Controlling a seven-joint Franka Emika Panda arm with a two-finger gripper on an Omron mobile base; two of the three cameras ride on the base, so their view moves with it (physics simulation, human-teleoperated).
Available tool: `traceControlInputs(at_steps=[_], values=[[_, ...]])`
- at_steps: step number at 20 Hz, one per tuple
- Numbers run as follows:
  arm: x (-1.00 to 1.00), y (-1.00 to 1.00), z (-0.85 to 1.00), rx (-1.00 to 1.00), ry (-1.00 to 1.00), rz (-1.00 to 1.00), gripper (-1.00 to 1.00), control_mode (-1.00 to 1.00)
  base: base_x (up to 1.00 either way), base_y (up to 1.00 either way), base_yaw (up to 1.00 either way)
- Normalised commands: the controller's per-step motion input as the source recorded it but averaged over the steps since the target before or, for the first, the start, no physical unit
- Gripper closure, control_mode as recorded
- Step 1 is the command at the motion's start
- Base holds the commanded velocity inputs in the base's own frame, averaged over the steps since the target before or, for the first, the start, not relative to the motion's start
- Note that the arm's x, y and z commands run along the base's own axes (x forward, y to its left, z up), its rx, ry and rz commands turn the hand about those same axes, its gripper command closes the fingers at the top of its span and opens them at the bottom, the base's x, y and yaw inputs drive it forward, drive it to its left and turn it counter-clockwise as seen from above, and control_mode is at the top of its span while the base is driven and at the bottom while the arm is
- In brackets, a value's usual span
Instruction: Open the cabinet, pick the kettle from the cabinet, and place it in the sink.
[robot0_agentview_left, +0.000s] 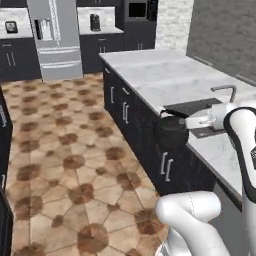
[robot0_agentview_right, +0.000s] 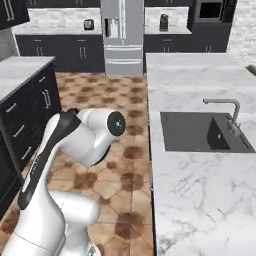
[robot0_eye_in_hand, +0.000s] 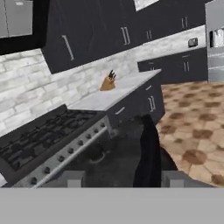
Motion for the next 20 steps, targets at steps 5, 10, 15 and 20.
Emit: traceControlInputs(at_steps=[5, 10, 15, 20], values=[[0.0, 0.0, 0.0, 0.0, 0.0, 0.0, 1.0, 1.0, 0.04, 0.09, -0.96], [0.0, 0.0, 0.0, 0.0, 0.0, 0.0, 1.0, 1.0, 0.1, 0.19, -0.82], [0.0, 0.0, 0.0, 0.0, 0.0, 0.0, 1.0, 1.0, 0.17, 0.31, -0.65], [0.0, 0.0, 0.0, 0.0, 0.0, 0.0, 1.0, 1.0, 0.24, 0.42, -0.46]])
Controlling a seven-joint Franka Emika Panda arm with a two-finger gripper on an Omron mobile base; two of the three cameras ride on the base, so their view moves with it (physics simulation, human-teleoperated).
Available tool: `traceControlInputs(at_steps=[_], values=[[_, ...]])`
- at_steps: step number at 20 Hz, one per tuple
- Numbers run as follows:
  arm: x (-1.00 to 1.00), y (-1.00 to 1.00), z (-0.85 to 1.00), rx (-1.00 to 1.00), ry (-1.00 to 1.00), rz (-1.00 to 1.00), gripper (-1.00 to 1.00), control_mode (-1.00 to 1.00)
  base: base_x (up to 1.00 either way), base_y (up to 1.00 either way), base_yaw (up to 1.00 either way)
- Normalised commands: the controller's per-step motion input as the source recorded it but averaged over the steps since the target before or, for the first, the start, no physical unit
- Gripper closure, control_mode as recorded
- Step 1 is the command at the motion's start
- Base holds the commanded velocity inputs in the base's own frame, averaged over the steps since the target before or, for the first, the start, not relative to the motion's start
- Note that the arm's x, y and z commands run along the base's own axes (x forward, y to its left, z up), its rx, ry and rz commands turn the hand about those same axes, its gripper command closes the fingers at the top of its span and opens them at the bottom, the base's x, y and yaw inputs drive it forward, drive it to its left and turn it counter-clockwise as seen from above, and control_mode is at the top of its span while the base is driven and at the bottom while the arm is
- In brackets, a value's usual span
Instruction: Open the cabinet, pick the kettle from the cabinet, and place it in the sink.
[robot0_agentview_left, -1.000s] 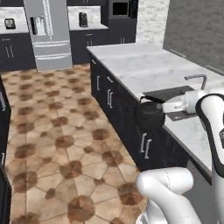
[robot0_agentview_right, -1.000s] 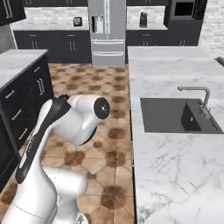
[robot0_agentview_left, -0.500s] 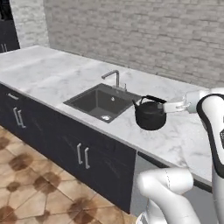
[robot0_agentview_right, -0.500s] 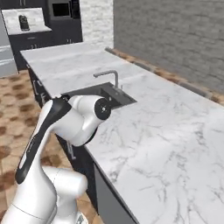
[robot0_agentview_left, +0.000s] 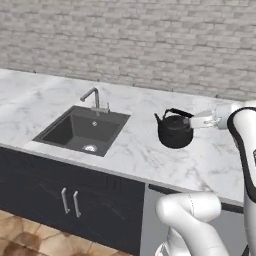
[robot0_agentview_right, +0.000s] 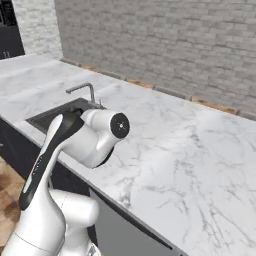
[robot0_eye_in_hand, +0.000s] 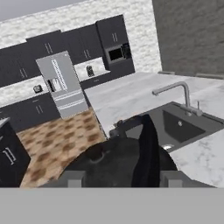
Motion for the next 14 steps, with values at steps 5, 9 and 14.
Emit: traceControlInputs(at_steps=[5, 9, 14], values=[[0.0, 0.0, 0.0, 0.0, 0.0, 0.0, 1.0, 1.0, 0.16, 0.48, -0.36], [0.0, 0.0, 0.0, 0.0, 0.0, 0.0, 1.0, 1.0, 0.05, 0.51, -0.31], [0.0, 0.0, 0.0, 0.0, 0.0, 0.0, 1.0, 1.0, -0.08, 0.55, -0.17]])
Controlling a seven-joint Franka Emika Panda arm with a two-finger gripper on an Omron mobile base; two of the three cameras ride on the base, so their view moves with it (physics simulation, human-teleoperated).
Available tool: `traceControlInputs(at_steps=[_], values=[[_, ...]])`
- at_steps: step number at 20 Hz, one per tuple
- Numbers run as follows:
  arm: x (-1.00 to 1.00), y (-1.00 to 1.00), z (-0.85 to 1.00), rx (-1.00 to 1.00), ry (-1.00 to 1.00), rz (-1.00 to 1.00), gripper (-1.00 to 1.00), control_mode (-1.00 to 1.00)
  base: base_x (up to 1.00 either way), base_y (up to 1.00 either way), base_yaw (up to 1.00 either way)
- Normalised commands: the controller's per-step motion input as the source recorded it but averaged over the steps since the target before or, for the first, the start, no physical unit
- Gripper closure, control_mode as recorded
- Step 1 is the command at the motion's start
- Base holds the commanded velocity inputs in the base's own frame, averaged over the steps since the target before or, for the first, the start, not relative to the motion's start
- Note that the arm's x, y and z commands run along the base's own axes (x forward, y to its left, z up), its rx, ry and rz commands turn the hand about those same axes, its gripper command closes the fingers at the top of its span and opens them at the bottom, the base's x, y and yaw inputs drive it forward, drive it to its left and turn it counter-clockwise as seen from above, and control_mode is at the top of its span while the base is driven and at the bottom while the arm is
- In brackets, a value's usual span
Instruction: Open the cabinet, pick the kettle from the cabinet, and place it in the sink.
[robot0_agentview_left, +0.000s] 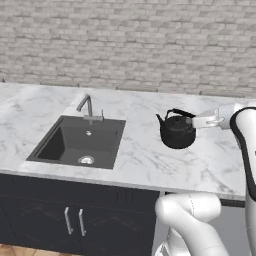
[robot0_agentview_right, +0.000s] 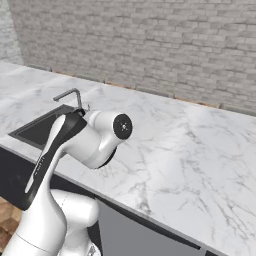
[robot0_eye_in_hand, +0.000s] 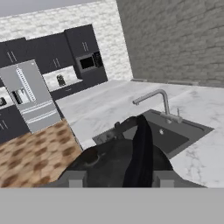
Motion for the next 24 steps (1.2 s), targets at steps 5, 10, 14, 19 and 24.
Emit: traceControlInputs(at_steps=[5, 10, 14, 19, 24], values=[[0.0, 0.0, 0.0, 0.0, 0.0, 0.0, 1.0, 1.0, -0.27, 0.52, -0.13], [0.0, 0.0, 0.0, 0.0, 0.0, 0.0, 1.0, 1.0, -0.23, 0.48, -0.24], [0.0, 0.0, 0.0, 0.0, 0.0, 0.0, 1.0, 1.0, -0.05, 0.5, -0.31], [0.0, 0.0, 0.0, 0.0, 0.0, 0.0, 1.0, 1.0, -0.01, 0.55, -0.22], [0.0, 0.0, 0.0, 0.0, 0.0, 0.0, 1.0, 1.0, -0.04, 0.6, -0.1]])
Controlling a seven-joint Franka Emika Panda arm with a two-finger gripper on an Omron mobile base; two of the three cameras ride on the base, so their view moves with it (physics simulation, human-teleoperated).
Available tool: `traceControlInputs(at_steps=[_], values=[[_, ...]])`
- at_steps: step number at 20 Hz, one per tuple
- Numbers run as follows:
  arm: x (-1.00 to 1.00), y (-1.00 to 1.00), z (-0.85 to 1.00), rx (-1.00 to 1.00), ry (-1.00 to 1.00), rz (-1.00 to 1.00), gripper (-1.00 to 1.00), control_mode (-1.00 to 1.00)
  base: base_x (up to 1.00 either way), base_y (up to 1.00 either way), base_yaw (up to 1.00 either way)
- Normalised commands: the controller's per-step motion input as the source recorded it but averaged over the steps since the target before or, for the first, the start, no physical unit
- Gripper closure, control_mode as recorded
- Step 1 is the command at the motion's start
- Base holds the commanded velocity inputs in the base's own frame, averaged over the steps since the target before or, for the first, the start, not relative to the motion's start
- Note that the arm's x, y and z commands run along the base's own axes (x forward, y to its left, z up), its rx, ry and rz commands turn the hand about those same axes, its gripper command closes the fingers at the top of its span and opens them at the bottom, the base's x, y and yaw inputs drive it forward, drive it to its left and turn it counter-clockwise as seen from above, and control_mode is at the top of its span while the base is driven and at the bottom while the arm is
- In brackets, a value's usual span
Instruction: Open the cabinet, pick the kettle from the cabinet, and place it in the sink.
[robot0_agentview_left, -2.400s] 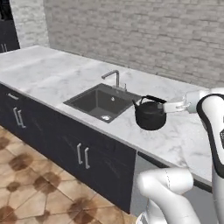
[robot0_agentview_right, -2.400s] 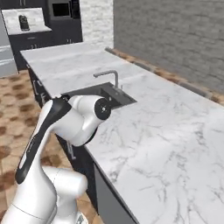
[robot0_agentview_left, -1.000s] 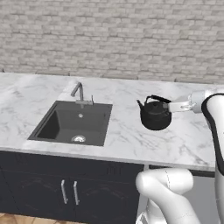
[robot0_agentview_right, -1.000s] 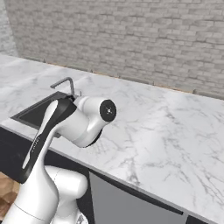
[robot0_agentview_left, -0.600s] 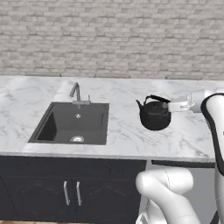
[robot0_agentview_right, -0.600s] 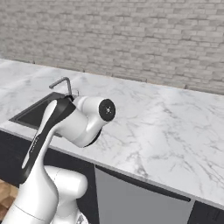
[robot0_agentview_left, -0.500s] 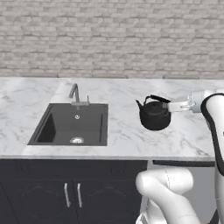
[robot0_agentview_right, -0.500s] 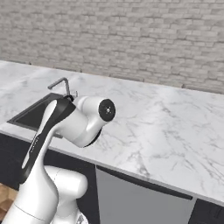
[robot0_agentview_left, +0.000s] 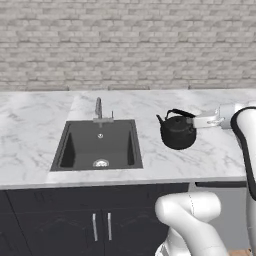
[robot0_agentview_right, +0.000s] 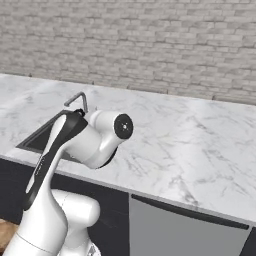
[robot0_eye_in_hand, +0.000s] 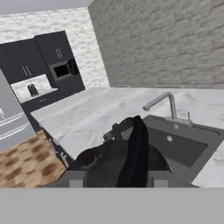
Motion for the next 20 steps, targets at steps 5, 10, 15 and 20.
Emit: traceControlInputs(at_steps=[5, 10, 15, 20], values=[[0.0, 0.0, 0.0, 0.0, 0.0, 0.0, 1.0, 1.0, 0.03, 0.57, -0.2], [0.0, 0.0, 0.0, 0.0, 0.0, 0.0, 1.0, 1.0, 0.05, 0.5, -0.32], [0.0, 0.0, 0.0, 0.0, 0.0, 0.0, 1.0, 1.0, 0.0, 0.52, -0.29], [0.0, 0.0, 0.0, 0.0, 0.0, 0.0, 1.0, 1.0, 0.09, 0.44, -0.14]])
